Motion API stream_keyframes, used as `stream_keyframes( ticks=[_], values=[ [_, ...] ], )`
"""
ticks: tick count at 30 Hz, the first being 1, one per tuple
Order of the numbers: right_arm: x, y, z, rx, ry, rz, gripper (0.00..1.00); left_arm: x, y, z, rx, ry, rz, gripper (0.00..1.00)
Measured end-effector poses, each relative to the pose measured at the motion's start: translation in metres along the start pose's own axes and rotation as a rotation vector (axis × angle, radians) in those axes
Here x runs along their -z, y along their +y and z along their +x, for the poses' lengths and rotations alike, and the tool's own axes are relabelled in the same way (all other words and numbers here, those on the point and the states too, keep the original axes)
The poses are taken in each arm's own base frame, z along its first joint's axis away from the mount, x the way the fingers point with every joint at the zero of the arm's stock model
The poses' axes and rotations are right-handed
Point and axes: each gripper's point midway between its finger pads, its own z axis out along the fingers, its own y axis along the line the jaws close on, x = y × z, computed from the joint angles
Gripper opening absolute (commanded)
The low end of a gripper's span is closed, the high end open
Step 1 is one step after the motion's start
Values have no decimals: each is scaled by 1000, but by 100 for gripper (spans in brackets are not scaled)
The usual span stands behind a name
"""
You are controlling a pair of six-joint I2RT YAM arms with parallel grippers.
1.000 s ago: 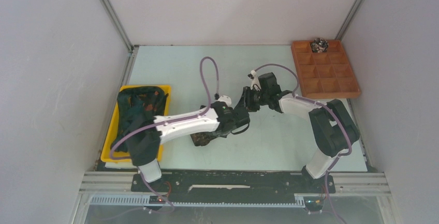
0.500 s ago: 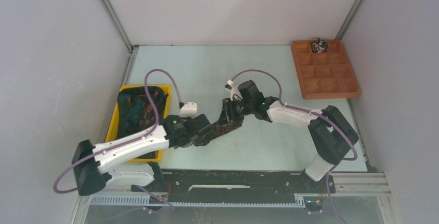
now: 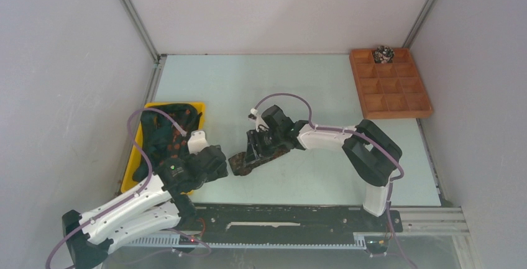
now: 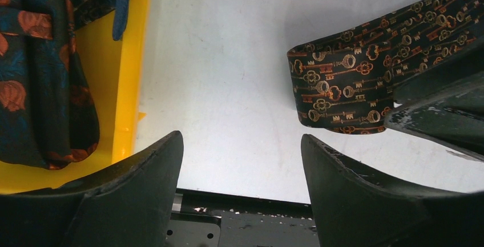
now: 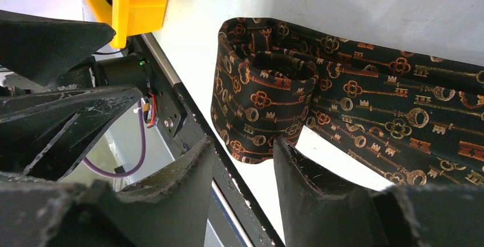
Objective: Roll the ties
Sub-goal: Roll the tie at the center of the board.
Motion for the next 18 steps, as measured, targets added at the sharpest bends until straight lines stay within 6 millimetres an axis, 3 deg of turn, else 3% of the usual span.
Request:
stream_keyframes(
  ticks=[18],
  values=[
    [-20, -27, 9, -64, 64, -22, 37, -19, -24, 5, 118, -4, 134, 83]
  ],
)
